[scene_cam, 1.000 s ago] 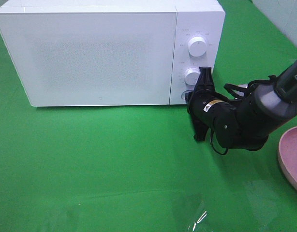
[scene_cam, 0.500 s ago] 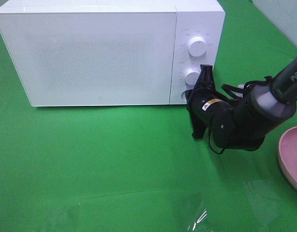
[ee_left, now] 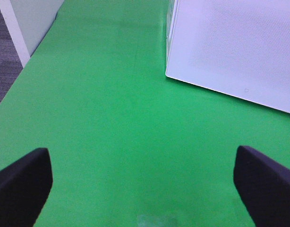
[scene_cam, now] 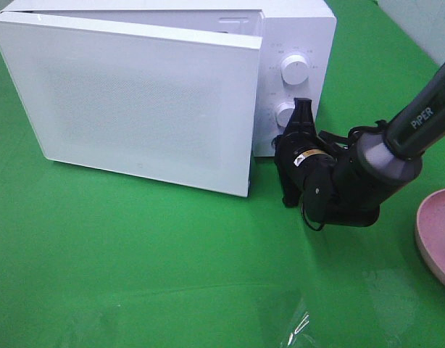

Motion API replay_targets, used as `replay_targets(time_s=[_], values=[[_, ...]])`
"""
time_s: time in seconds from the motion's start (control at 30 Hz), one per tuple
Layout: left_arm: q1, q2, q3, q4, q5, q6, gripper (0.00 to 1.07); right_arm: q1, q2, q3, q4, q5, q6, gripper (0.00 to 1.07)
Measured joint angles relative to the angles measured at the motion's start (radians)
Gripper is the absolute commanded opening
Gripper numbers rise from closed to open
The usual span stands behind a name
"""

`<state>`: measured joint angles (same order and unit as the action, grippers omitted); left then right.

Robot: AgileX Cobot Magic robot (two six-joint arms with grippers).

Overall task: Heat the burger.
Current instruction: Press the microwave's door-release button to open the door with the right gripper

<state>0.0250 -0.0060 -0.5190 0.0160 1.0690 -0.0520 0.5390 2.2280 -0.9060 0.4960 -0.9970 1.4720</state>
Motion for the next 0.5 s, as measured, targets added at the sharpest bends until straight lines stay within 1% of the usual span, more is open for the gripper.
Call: replay_targets(time_s=[0.5], values=[[0.0,0.0,0.0,0.0,0.0,0.0,0.96,0.003,0.002,-0.002,0.009,0.0,-0.005,0.0]])
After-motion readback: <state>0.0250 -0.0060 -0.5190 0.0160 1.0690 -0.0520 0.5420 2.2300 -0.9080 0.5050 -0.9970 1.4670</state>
